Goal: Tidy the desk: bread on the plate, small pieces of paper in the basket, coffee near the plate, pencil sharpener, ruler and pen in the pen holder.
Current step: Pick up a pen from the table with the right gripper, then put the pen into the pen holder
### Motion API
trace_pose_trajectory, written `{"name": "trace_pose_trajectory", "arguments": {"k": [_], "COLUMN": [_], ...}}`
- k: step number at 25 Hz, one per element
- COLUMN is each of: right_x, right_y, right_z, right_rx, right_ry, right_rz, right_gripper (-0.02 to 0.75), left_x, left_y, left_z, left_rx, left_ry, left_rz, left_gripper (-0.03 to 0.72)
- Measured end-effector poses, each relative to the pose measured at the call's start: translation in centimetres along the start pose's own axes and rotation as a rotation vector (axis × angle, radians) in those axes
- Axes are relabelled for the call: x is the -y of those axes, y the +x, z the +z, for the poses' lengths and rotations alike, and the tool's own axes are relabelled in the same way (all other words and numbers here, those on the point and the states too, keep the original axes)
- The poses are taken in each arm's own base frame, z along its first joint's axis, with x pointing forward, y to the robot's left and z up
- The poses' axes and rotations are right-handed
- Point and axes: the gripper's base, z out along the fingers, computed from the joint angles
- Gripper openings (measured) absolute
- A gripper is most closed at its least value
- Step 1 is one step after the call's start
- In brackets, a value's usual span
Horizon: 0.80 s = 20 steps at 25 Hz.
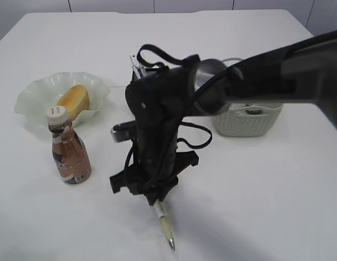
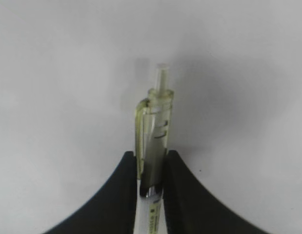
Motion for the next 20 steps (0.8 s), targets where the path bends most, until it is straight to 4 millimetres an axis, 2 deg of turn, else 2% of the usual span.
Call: {"name": "trace_pose_trajectory", "arguments": {"k": [5, 10, 13, 17, 20], "right_x": [1.8, 5.9, 9.0, 12.7, 13.6], "right_y": [-1.1, -1.9, -2.3, -3.2, -4.0], "right_z": [-5.0, -10.9, -13.7, -15.8, -16.6], "right_rx": [0.179, 0.386, 0.514, 0.676, 0.801], "right_ry": [-0.047, -0.067, -0.064, -0.043, -0.027], "right_rz": [0.008, 0.024, 0.070, 0.124, 0.100], "right_gripper": [0.108, 0.107, 0.107, 0.106, 0.106], "left_x": [0.0, 0.0, 0.0, 0.0, 0.0], "left_y": [0.0, 0.0, 0.0, 0.0, 0.0], "left_z": [0.0, 0.0, 0.0, 0.0, 0.0], "left_rx": [0.000, 0.000, 0.000, 0.000, 0.000], "left_ry": [0.000, 0.000, 0.000, 0.000, 0.000], "left_rz": [0.000, 0.000, 0.000, 0.000, 0.000], "left_gripper": [0.479, 0.479, 0.479, 0.479, 0.479]}}
